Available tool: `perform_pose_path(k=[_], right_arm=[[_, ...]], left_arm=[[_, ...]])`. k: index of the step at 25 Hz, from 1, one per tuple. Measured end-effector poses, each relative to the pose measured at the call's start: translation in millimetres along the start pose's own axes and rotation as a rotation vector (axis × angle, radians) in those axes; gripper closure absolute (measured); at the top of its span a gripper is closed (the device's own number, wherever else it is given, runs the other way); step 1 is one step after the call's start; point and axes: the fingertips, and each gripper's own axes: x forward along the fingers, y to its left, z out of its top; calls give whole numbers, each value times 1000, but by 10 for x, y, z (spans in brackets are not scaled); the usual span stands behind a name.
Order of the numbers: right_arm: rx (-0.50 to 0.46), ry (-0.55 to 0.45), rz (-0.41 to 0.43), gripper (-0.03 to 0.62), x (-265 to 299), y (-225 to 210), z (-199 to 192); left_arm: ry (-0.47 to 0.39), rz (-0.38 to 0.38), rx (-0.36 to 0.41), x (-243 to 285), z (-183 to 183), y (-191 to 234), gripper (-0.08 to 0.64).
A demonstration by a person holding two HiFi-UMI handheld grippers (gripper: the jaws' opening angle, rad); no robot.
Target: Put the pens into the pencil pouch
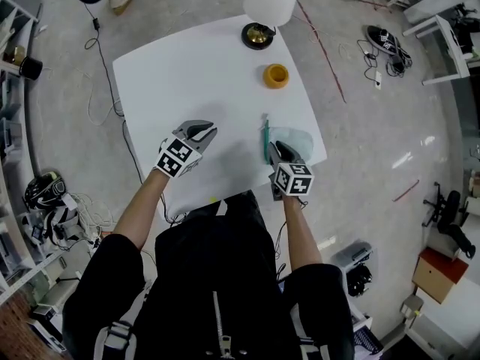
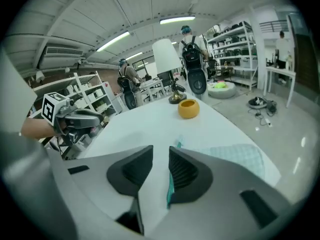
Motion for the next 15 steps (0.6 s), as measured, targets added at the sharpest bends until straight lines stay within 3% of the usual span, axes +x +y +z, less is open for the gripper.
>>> perform_pose_path(k=[5, 10, 15], right_arm=[[-46, -138, -24, 511, -266, 150, 508], [-98, -202, -1, 583, -407, 266, 754], [-152, -250, 11, 583, -609, 346, 921]], left_arm=[[-90, 99, 2, -184, 315, 145, 512], [-144, 194, -9, -349, 538, 179, 526], [-189, 248, -28, -509, 681, 58, 528]])
